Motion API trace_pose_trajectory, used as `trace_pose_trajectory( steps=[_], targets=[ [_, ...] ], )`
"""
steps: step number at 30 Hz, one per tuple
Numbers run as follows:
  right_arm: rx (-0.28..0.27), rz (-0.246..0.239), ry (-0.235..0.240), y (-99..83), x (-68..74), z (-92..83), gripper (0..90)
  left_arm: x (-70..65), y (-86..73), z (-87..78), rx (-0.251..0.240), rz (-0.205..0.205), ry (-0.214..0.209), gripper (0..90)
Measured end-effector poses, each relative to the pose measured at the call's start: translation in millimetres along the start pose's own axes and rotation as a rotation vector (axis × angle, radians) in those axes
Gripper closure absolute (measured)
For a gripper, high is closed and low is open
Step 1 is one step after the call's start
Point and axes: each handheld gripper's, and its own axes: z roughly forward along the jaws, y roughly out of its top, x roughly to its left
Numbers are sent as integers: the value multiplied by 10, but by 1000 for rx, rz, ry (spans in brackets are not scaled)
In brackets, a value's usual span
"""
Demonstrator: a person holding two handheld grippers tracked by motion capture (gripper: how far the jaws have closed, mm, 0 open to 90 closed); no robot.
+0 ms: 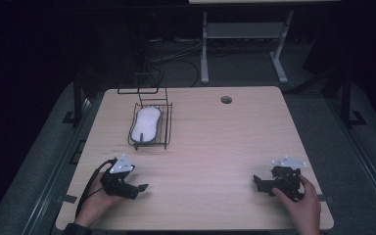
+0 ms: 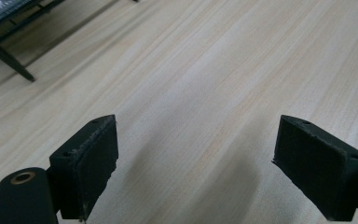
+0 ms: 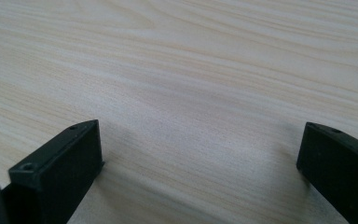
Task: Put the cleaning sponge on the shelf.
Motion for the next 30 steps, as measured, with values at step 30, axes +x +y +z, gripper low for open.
trace_pose_trajectory(
  steps=[30],
  targets=[
    [-1, 0, -1, -3, 3, -1, 0, 24, -163, 91, -64, 0, -17, 129]
  ],
)
